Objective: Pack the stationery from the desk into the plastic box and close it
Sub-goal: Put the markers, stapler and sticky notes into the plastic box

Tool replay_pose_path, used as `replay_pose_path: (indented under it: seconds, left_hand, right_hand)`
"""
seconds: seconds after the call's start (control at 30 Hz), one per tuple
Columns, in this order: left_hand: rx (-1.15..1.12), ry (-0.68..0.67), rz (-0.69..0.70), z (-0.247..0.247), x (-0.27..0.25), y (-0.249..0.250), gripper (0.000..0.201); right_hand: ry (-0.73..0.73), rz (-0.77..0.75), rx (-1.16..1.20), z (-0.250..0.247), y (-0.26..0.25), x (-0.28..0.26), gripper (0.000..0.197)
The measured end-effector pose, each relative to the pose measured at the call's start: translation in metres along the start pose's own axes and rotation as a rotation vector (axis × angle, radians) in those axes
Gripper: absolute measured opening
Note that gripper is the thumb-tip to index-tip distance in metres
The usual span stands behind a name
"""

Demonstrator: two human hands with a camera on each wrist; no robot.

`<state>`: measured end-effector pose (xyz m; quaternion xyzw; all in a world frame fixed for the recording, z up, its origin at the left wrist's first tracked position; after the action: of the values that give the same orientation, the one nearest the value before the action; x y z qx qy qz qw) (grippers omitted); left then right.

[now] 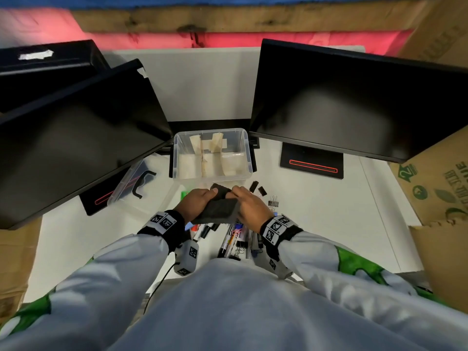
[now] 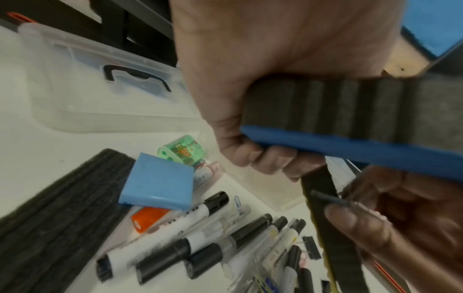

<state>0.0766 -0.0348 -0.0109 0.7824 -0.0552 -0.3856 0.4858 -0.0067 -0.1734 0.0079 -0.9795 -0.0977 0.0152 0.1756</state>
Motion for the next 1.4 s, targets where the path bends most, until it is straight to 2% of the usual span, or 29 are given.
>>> replay_pose_path:
  seconds: [0.1, 0.23, 0.3, 0.4, 0.47, 0.6, 0.8, 0.87, 0.97, 1.1, 1.2, 1.3, 1.33, 1.4]
  left_hand:
    - [-0.049, 0.032, -0.069, -0.015, -0.002, -0.012, 0.048]
    - [-0.148, 0.080, -0.170, -0.029, -0.010, -0.029, 0.043]
    - [-0.149, 0.097, -0.225, -0.033, -0.013, -0.036, 0.046]
    - [-0.281, -0.021, -0.312, -0.024, -0.019, -0.044, 0.046]
    - [-0.426, -0.104, -0.356, -0.014, -0.026, -0.041, 0.038]
    - [-0.602, -0.193, -0.389, -0.003, -0.033, -0.031, 0.038]
    - [-0.580, -0.237, -0.453, -0.008, -0.038, -0.036, 0.038]
    - [-0.524, -0.205, -0.437, -0.011, -0.039, -0.033, 0.046]
    - [-0.409, -0.163, -0.321, -0.020, -0.048, -0.012, 0.060]
    - [-0.332, -0.253, -0.172, -0.036, -0.061, 0.021, 0.048]
    - [-0.440, -0.126, -0.040, -0.060, -0.055, 0.041, 0.035]
    - [-0.414, 0.172, 0.092, -0.085, -0.045, 0.065, 0.026]
    - [-0.358, 0.296, 0.143, -0.093, -0.042, 0.072, 0.023]
    - [-0.059, 0.526, 0.216, -0.105, -0.037, 0.085, 0.023]
  right_hand:
    - [-0.079, 0.052, 0.065, 0.006, 0.005, -0.004, 0.008]
    - [-0.255, 0.140, 0.113, 0.017, 0.020, -0.006, 0.010]
    - [-0.292, 0.132, 0.084, 0.018, 0.020, -0.004, 0.019]
    - [-0.203, 0.066, 0.029, 0.012, 0.006, 0.007, 0.045]
    - [-0.137, -0.006, -0.016, 0.009, -0.008, 0.016, 0.054]
    - [-0.062, -0.098, -0.042, 0.008, -0.023, 0.020, 0.044]
    - [-0.018, -0.146, -0.039, 0.007, -0.029, 0.012, 0.031]
    - [-0.056, -0.043, 0.015, 0.004, -0.021, 0.009, 0.028]
    - [-0.094, 0.151, 0.114, -0.002, 0.005, 0.003, 0.031]
    - [-0.052, 0.269, 0.281, -0.028, 0.022, 0.004, 0.037]
    - [0.049, 0.357, 0.387, -0.052, 0.025, 0.019, 0.040]
    - [0.098, 0.472, 0.490, -0.062, 0.028, 0.045, 0.046]
    - [0.109, 0.507, 0.519, -0.064, 0.029, 0.053, 0.043]
    - [0.124, 0.562, 0.548, -0.065, 0.031, 0.069, 0.035]
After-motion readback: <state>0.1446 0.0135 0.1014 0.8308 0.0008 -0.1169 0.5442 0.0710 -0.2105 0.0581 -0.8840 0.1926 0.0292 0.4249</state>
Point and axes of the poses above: each hand's wrist, its own x-axis towards the middle knuckle, its own z-axis out of the palm, y = z × x, the point moved 5 cm from there along x, towards the middle knuckle, and after that the axes turned 12 degrees about -x, right-handed, at the moved point
